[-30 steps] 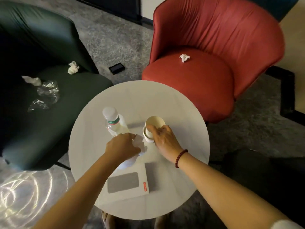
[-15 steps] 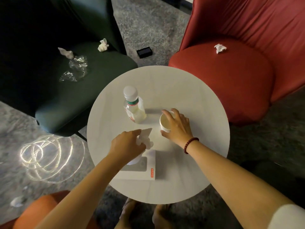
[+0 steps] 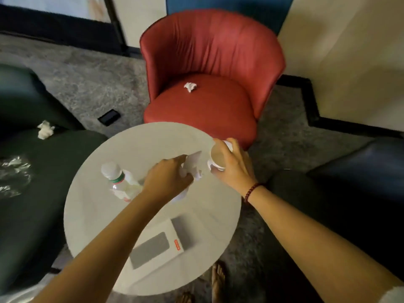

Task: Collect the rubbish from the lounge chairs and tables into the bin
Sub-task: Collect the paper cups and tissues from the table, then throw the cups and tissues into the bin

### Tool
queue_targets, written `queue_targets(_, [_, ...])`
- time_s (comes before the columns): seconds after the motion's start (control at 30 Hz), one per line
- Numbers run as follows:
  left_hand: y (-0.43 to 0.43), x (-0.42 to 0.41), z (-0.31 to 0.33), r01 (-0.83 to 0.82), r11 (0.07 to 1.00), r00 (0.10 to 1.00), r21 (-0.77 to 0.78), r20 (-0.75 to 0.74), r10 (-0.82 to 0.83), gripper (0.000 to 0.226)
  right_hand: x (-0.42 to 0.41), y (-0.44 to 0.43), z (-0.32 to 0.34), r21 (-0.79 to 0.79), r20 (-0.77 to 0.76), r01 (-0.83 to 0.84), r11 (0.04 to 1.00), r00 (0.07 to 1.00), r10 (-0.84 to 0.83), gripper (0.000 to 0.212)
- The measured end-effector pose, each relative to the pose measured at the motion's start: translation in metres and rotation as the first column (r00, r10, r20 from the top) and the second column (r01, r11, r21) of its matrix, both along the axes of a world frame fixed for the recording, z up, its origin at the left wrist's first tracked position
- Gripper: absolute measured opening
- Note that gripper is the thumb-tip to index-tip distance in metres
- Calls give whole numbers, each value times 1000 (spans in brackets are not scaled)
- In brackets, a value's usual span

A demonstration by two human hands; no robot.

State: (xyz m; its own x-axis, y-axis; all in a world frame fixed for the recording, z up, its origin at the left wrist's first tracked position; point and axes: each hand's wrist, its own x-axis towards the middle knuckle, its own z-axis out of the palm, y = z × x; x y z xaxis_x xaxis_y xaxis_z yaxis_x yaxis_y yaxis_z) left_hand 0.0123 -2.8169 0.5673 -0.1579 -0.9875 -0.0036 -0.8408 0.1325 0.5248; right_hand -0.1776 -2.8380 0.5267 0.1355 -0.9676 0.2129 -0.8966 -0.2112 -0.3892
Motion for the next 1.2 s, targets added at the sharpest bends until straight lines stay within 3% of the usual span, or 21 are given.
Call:
queue_targets(0.17, [-6,-64,57,272,951,960,-147,-20,-278,35,-70,60,61,-114,47,322,940,947,-318,74])
queue_targets(0.33, [25,-160,100,523,814,839,-251,-13,-543,35,-149,156,113,-146,28,591,793,804,-594,81])
queue_targets(0.57, [161,-351,145,854,401,402,-331,-69,-913,27,-247,373,175,-275,-6,892,357,370,-929,76])
queue_targets(0.67, [242,-410,154,910,201,186,-363,-78,-980,22,-270,459,180,-273,-13,945,179,183,-983,75])
queue_targets(0.77, [323,-456,157,927,38,10,-374,-76,-997,33,-287,541,178,-269,17,963,-6,-2,-1000,73])
queue_targets(0.9, [431,-521,154,927,-111,-128,-358,-23,-992,31,-321,648,169,-261,2,953,-153,-157,-988,72])
queue_targets(1.2, [659,-686,157,871,-340,-349,-356,40,-936,33,-437,864,159,-227,2,902,-368,-378,-926,73])
